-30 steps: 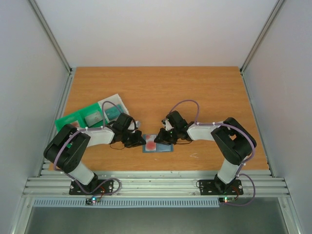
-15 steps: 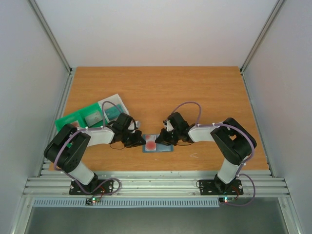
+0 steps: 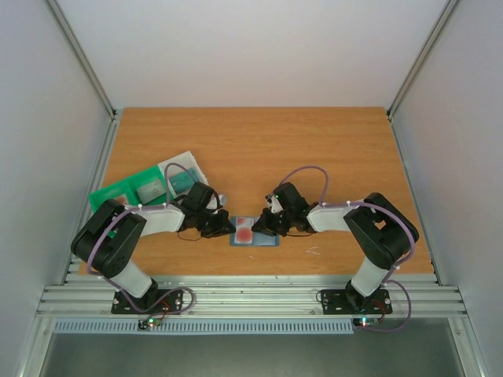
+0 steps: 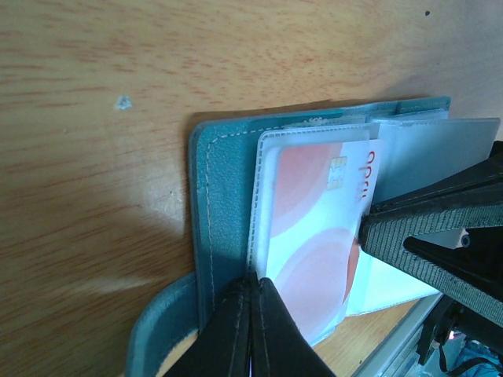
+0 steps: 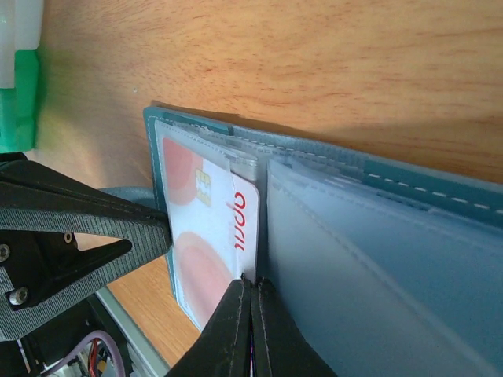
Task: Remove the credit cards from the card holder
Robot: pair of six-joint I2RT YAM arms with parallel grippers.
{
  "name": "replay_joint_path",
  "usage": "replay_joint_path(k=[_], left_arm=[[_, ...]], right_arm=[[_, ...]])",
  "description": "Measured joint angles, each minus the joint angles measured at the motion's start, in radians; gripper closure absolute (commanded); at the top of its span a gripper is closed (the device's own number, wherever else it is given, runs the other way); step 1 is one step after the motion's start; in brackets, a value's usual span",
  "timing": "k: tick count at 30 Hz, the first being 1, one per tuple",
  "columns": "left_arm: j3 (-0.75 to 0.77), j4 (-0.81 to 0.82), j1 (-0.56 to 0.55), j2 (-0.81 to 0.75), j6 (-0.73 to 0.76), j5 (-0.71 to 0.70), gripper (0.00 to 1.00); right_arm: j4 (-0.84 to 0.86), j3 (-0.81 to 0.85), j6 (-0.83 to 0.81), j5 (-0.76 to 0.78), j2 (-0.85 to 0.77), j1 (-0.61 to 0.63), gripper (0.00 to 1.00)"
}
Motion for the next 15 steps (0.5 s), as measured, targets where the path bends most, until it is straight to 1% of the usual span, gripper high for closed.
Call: replay_joint_path(k=[6,10,15], left_arm=[[0.000,0.000,0.000,0.000,0.000,0.000,0.97],[0.000,0.000,0.000,0.000,-0.001,-0.006,0.97],[0.000,0.000,0.000,0.000,-0.005,-0.008,0.97]], right_arm=[[0.035,-0.019,0.019,-0.006,0.000,-0.001,0.98],[0.043,-0.022,0.034,-0.005,0.000,-0.001,0.89],[0.046,-0.021,0.046,-0.006,0.000,-0.002,0.85]])
